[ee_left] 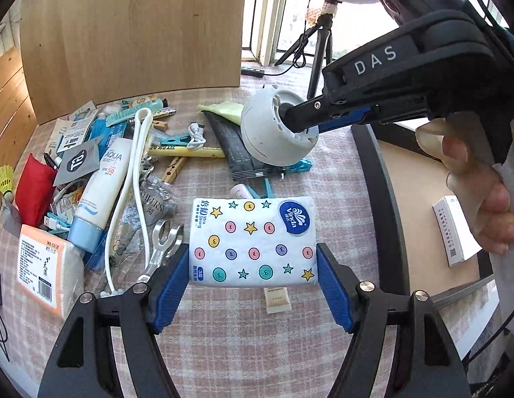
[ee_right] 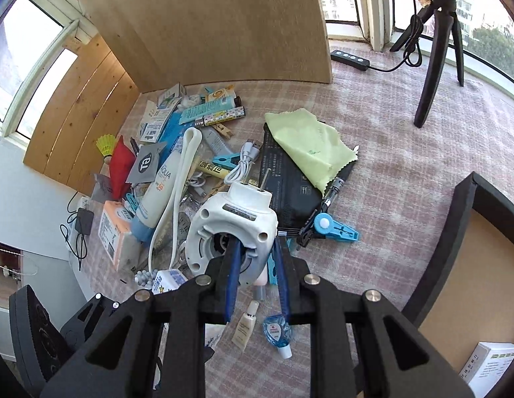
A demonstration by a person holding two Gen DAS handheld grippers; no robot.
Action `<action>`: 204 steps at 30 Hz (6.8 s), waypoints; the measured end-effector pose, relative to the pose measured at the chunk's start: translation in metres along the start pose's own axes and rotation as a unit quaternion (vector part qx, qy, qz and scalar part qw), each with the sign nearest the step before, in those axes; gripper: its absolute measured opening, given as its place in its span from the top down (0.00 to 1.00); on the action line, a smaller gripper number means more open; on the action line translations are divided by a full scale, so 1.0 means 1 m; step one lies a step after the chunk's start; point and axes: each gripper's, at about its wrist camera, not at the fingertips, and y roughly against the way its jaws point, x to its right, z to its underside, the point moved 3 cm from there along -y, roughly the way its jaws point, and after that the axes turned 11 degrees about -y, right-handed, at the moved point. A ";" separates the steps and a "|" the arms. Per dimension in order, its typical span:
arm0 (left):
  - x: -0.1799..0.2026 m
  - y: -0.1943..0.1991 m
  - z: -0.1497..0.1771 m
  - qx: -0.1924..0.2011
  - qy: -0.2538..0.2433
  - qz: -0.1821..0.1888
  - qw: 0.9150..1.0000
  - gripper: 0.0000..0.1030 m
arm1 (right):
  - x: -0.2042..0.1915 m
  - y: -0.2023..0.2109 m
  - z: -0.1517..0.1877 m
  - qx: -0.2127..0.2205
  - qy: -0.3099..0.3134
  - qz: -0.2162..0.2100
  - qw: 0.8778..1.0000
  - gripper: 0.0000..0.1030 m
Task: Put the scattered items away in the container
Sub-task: 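Place the plug adapter in the tray with the right gripper while the left gripper drops the tissue pack there, then grasp the white cable with the right gripper while the left gripper grasps the grey massage roller, then carry the cable and roller into the tray and release both, then grasp the blue eye-drop bottle with the right gripper while the left gripper grasps the cream tube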
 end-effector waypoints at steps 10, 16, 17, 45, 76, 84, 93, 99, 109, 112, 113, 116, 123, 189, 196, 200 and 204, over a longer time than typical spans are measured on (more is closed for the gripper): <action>0.123 -0.001 -0.041 0.027 -0.081 0.076 0.993 0.31 | 0.133 0.086 0.013 0.078 -0.083 0.084 0.990 0.80; 0.190 -0.002 -0.052 0.029 -0.130 0.104 0.986 0.31 | 0.200 0.114 0.030 0.098 -0.145 0.115 0.978 0.80; 0.198 -0.001 -0.052 0.028 -0.136 0.109 0.984 0.31 | 0.207 0.118 0.032 0.101 -0.150 0.120 0.976 0.80; 0.021 0.050 0.013 0.036 0.087 -0.107 0.990 0.30 | 0.061 0.060 0.002 0.121 0.001 0.072 0.990 0.48; -0.139 0.011 0.106 -0.065 0.374 -0.082 0.921 0.43 | -0.107 -0.137 -0.071 -0.054 0.043 0.015 0.998 0.48; -0.134 -0.014 0.100 -0.089 0.382 -0.070 0.917 0.48 | -0.117 -0.156 -0.070 -0.065 0.059 0.023 0.996 0.49; -0.133 -0.020 0.100 -0.092 0.388 -0.059 0.915 0.72 | -0.124 -0.163 -0.066 -0.078 0.053 0.014 0.995 0.75; -0.128 -0.017 0.098 -0.083 0.380 -0.058 0.920 0.80 | -0.121 -0.156 -0.062 -0.075 0.036 0.010 0.996 0.76; -0.116 0.006 0.102 -0.062 0.380 -0.059 0.921 0.80 | -0.123 -0.119 -0.054 -0.057 0.020 -0.017 0.998 0.77; -0.115 0.020 0.102 -0.050 0.379 -0.064 0.922 0.80 | -0.121 -0.101 -0.050 -0.051 0.013 -0.031 0.998 0.77; -0.114 0.026 0.103 -0.046 0.378 -0.066 0.922 0.80 | -0.123 -0.097 -0.050 -0.049 0.013 -0.035 0.998 0.77; -0.112 0.045 0.105 -0.034 0.376 -0.070 0.924 0.80 | -0.126 -0.081 -0.046 -0.042 0.014 -0.046 0.998 0.77; -0.096 0.063 0.089 -0.012 0.347 -0.081 0.934 0.80 | -0.117 -0.041 -0.044 -0.020 0.006 -0.058 0.998 0.77; 0.015 -0.037 0.070 -0.089 0.106 -0.045 0.989 0.66 | 0.047 0.024 0.099 0.044 0.144 0.106 0.983 0.58; 0.019 -0.040 0.067 -0.087 0.103 -0.042 0.990 0.66 | 0.030 -0.011 0.114 0.017 0.149 0.097 0.984 0.58; 0.025 -0.044 0.063 -0.088 0.100 -0.040 0.990 0.66 | 0.027 -0.022 0.119 0.009 0.154 0.096 0.983 0.58; 0.029 -0.052 0.062 -0.093 0.099 -0.039 0.990 0.66 | 0.026 -0.033 0.121 -0.003 0.158 0.098 0.983 0.58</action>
